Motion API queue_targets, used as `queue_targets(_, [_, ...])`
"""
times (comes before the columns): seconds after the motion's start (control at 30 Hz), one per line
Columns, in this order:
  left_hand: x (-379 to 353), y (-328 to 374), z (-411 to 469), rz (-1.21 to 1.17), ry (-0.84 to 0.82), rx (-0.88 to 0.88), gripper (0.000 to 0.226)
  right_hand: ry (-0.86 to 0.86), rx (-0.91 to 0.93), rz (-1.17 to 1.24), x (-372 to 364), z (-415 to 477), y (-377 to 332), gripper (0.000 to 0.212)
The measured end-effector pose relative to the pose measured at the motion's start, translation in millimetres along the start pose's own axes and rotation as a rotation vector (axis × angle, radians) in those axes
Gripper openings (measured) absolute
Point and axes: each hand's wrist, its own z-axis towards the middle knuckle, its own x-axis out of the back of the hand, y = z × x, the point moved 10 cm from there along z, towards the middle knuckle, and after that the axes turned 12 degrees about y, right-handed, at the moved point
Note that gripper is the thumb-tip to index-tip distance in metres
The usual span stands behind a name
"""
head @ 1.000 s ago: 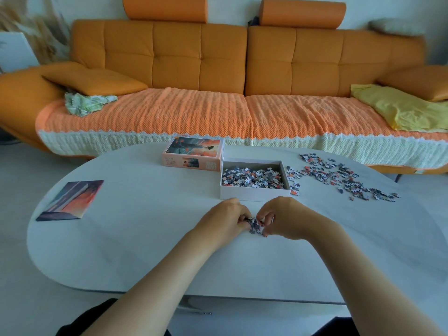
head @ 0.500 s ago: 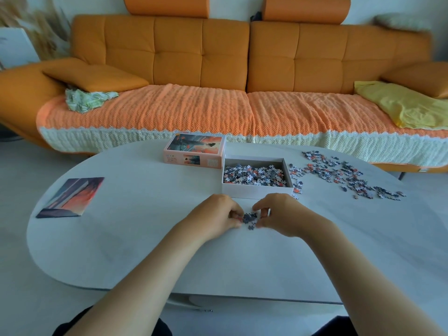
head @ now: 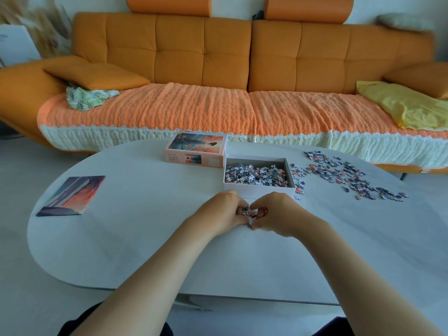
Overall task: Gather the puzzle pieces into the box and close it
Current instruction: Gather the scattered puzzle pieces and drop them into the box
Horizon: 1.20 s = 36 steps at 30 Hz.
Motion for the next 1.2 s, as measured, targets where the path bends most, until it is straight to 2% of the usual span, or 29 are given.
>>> queue_targets(0.17, [5,-2,2,-0.058,0.06,0.001,0.032,0.025,-0.047,0.046,2,2,5,0.037])
queue_targets(0.33, [5,-2,0,-0.079,0.075,-0.006,0.032,0.005,-0.042,0.054,0,0,0,0.047])
queue_targets(0.57, [11,-3,-4,-0.108,0.069,-0.002,0.015,0.032,-0.048,0.075,3,0,-1,0.021])
queue_targets(0.8, [13,7,-6,-0.053,0.044,-0.059,0.024,0.011,-0.051,0.021,2,-1,-4,0.013])
queue_targets(0.97, [17,16,-3,0.048,0.049,-0.114,0.016,0.022,-0.08,0.091,3,1,-2,0.006])
queue_targets(1.1, [18,10,5,-0.007,0.062,-0.065,0.013,0.036,-0.084,0.11,9,8,-1,0.007])
queue_targets(1.2, [31,2,11,-0.118,0.154,0.001,0.008,0.111,-0.074,0.178,26,15,-1,0.011])
